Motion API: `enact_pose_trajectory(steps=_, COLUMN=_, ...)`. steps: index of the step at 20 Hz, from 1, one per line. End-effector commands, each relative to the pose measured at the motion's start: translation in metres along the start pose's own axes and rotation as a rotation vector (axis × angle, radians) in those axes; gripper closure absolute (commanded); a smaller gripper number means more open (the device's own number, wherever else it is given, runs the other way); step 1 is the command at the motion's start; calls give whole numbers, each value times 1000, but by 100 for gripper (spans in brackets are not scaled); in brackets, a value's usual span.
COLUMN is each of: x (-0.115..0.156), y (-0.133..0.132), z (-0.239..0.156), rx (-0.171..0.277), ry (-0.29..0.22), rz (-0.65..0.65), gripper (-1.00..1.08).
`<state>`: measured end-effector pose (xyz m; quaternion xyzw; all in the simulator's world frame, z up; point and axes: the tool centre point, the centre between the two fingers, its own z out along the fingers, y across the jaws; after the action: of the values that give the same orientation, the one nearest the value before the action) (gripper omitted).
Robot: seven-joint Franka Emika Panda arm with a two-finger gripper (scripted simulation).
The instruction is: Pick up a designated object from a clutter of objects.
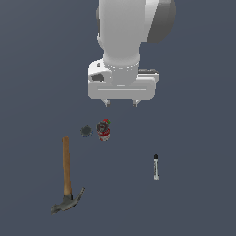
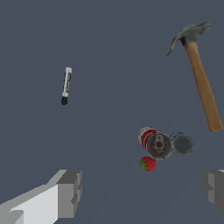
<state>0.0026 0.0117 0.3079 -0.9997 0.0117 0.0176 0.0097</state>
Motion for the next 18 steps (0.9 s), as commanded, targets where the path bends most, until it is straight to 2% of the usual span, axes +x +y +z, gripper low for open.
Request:
enact_pose_trajectory(steps=1, x=5, y=-3, z=4, rx=-2, ry=0, rz=3, gripper=-92)
enact_pose_trajectory(steps=9, x=34, y=-25, z=32, rx=-11, ry=5, rz=27, gripper=-92)
enact_pose_trajectory(steps=18, x=81, y=-71, z=95, rx=-21, ry=17, rz=70, gripper=-92)
